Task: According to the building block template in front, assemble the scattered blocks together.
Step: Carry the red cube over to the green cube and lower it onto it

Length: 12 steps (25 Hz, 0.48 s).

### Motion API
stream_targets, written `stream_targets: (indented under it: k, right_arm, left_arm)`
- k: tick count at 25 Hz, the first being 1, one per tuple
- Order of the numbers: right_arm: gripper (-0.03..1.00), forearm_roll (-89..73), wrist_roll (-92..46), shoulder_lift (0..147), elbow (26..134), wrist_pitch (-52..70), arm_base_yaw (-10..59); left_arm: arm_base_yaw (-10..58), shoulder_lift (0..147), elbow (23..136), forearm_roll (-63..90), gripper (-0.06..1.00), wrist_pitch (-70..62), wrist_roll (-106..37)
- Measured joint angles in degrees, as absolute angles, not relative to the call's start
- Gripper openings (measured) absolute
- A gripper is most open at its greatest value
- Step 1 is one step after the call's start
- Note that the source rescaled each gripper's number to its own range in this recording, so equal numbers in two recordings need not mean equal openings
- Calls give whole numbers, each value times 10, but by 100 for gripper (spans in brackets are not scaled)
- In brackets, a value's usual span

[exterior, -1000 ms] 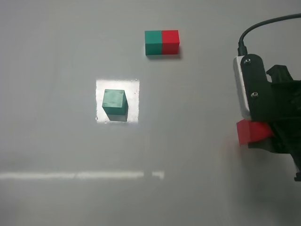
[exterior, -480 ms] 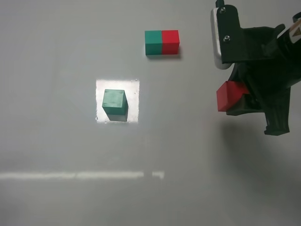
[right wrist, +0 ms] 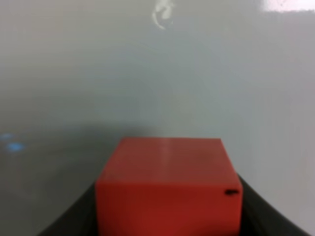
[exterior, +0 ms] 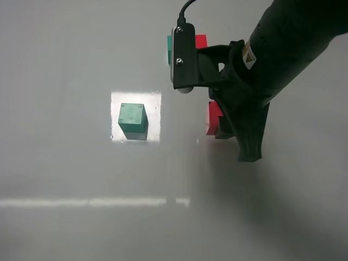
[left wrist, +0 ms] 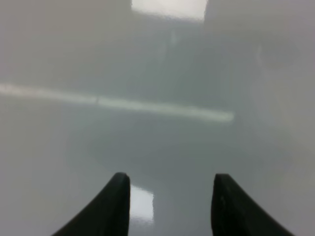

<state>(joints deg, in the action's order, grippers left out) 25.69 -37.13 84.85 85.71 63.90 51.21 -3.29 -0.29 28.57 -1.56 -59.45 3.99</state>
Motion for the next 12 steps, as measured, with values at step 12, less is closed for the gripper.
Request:
stream_targets:
  k: [12]
  right_arm:
    - [18, 266, -336, 926, 991, 682, 557]
  left_arm:
    - [-33, -3, 286, -16, 5, -594, 41]
